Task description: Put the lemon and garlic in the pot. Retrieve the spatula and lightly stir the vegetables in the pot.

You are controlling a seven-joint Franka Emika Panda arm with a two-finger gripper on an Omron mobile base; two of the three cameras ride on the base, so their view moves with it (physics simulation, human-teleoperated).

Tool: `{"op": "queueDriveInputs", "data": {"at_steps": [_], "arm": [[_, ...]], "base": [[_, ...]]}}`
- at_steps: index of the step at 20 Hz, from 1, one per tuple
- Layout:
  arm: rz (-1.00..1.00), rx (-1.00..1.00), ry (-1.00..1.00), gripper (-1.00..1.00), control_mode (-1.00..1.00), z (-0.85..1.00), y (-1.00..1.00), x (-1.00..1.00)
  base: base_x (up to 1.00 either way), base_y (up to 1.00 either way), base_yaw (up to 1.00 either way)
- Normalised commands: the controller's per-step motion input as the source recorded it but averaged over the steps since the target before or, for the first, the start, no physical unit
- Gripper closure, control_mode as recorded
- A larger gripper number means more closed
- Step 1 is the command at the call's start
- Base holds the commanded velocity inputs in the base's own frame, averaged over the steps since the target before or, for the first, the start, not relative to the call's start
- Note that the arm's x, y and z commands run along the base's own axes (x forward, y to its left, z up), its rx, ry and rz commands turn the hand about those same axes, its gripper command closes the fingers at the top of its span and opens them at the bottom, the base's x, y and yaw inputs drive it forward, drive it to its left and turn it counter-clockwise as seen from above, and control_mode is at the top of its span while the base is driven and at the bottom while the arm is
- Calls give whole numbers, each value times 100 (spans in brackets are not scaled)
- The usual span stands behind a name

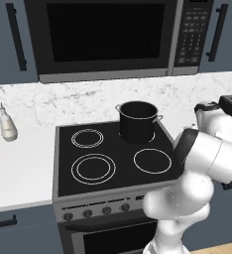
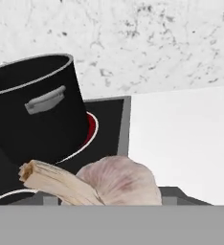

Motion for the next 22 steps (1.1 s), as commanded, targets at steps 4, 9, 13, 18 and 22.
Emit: {"op": "queueDriveInputs", "data": {"at_steps": [4, 9, 13, 18, 22], "arm": [[0, -1, 1, 100, -100, 100, 86, -38], [0, 0, 14, 100, -100, 100, 54, -21], [0, 0, 16, 100, -100, 70, 67, 8], [0, 0, 5, 100, -100, 0, 47, 80], [0, 0, 0, 100, -100, -18, 15, 78]], "base": [[0, 0, 0], [0, 0, 0], [0, 0, 0], [0, 0, 0], [0, 0, 0]]}}
